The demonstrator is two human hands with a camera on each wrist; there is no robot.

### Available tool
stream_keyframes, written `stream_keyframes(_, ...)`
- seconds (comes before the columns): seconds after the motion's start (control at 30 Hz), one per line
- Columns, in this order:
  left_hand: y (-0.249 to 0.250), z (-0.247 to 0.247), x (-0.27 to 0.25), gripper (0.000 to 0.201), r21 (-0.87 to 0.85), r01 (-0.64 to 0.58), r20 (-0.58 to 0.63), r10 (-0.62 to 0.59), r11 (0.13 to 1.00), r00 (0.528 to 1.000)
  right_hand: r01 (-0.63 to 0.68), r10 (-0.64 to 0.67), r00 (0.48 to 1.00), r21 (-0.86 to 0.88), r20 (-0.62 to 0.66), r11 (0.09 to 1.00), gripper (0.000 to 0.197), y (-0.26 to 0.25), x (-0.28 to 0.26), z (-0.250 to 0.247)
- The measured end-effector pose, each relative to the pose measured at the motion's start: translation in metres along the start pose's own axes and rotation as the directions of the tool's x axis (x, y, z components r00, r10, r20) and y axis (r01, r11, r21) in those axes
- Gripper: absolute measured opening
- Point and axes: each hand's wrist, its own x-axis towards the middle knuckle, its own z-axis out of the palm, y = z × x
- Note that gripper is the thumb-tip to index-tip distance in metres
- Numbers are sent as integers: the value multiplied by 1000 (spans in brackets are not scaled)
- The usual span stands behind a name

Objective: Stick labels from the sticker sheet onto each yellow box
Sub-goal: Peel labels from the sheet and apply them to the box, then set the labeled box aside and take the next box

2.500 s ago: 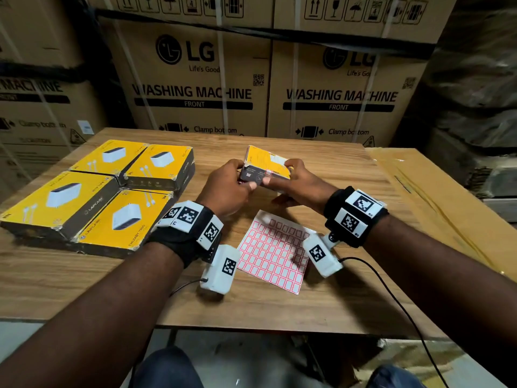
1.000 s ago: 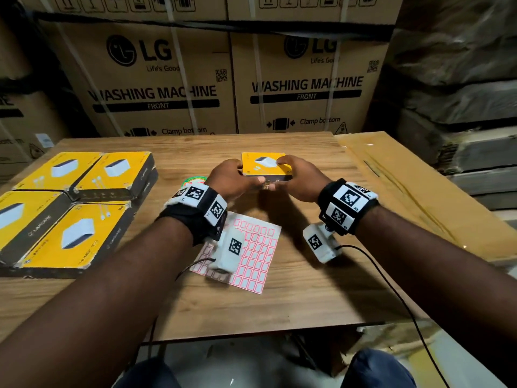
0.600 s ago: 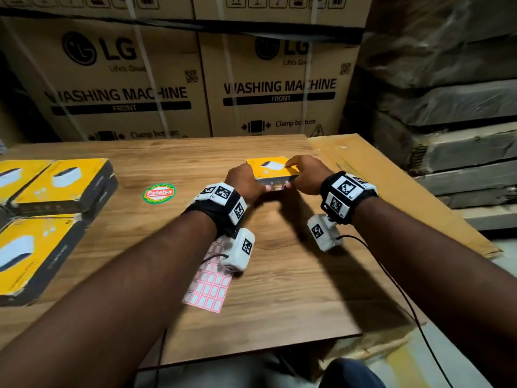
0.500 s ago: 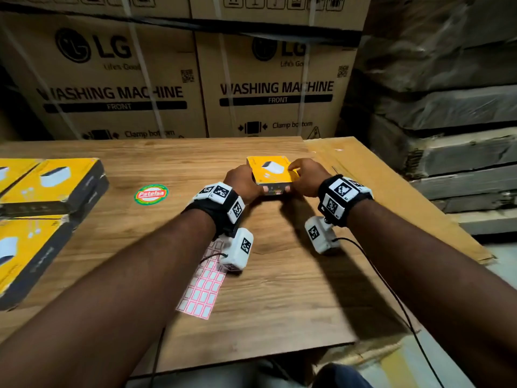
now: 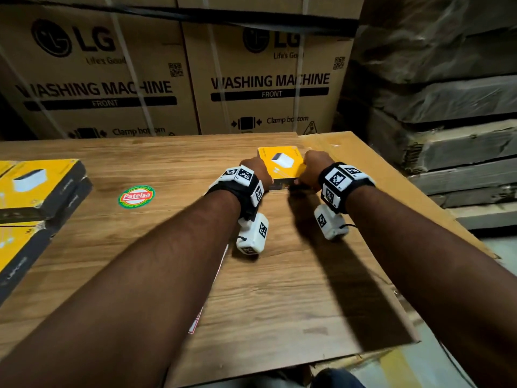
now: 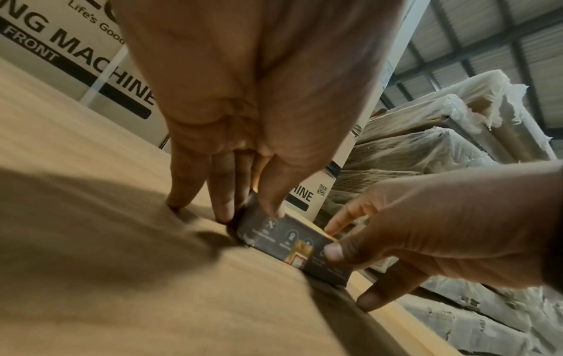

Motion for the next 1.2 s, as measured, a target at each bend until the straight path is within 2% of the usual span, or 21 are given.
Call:
stream_keyframes(0.2, 1, 0, -6, 30, 99, -71, 26, 68, 993, 997, -25, 26, 999, -19, 21, 999, 57, 2, -3, -1)
stream_keyframes(0.37, -1, -5, -20, 54, 51, -85, -17, 86, 995, 996, -25, 25, 1000, -2, 6, 1000, 60, -1, -8, 1)
stream_keyframes(0.47, -11, -27, -32, 60, 45, 8, 33, -9, 999, 999, -28, 29, 999, -42, 31, 999, 62, -9, -19, -1)
stream_keyframes(0.57, -40, -59, -37, 60, 42, 104, 100, -107, 994, 989, -3, 3, 1000, -61, -2, 998, 72, -25, -37, -4)
stream_keyframes(0.67, -74, -94, -52, 47, 88, 127, 77, -134, 988, 988, 139, -142, 989, -65, -43, 988, 72, -64, -60, -9)
stream_keyframes(0.83, -128, -134, -108, 41, 108, 149, -123, -136, 983, 983, 414, -413, 910, -96, 23, 905, 72, -168, -111, -12)
stream_keyframes(0.9, -156, -143, -135, 40, 146, 201, -175, -175, 969, 969, 520, -518, 854, -65, 39, 852, 73, -214, -130, -5)
stream_keyframes(1.0, -197, -155, -175, 38, 207, 295, -180, -260, 933, 949, 649, -647, 758, 1, 81, 761, 69, -272, -158, 4)
stream_keyframes(1.13, -252, -176, -229, 38, 216, 409, -218, -364, 887, 905, 735, -735, 658, 75, 164, 674, 59, -333, -193, 20)
stream_keyframes(1.2, -274, -179, -250, 39, 200, 464, -230, -418, 863, 879, 740, -741, 643, 92, 195, 666, 61, -351, -203, 30)
